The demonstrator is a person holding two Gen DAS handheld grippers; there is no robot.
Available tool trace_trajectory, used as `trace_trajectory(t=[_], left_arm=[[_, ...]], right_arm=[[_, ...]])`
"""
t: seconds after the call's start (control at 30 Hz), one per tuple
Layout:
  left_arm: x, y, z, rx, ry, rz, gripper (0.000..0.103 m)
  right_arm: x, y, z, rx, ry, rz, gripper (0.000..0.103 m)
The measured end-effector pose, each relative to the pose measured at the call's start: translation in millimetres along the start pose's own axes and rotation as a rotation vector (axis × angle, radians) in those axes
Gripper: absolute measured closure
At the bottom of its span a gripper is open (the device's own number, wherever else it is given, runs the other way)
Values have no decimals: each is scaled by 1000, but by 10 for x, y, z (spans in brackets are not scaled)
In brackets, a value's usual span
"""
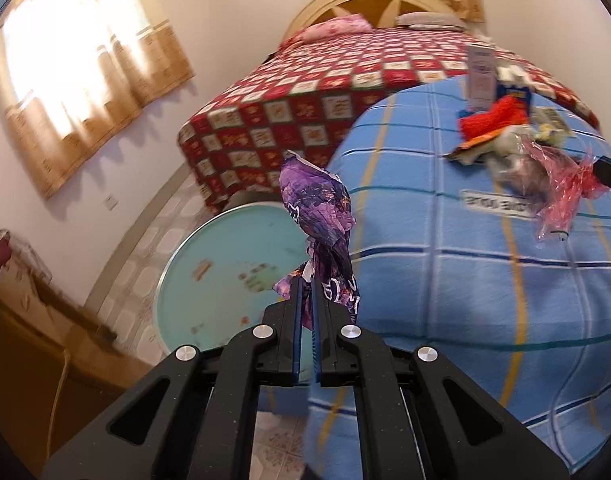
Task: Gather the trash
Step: 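Carry the purple wrapper and pink plastic bag over the blue bin and release both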
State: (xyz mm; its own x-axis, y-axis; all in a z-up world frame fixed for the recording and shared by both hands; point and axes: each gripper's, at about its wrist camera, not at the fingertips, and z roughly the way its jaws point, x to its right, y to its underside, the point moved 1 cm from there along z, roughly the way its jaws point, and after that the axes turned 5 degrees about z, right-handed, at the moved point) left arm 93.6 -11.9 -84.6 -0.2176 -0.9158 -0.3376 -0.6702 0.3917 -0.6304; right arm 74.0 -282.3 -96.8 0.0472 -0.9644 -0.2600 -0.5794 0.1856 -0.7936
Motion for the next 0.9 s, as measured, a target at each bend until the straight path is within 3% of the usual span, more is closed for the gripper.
trace_trajectory(t=[0.57,0.9], left_arm=[[-734,322,301,-88,-94,-102,101],[-971,417,404,-116,-116,-151,103]], right_arm=[[-1032,-276,831,-70,-74,-172,85],[-1378,-275,1115,-104,-103,-210,85]])
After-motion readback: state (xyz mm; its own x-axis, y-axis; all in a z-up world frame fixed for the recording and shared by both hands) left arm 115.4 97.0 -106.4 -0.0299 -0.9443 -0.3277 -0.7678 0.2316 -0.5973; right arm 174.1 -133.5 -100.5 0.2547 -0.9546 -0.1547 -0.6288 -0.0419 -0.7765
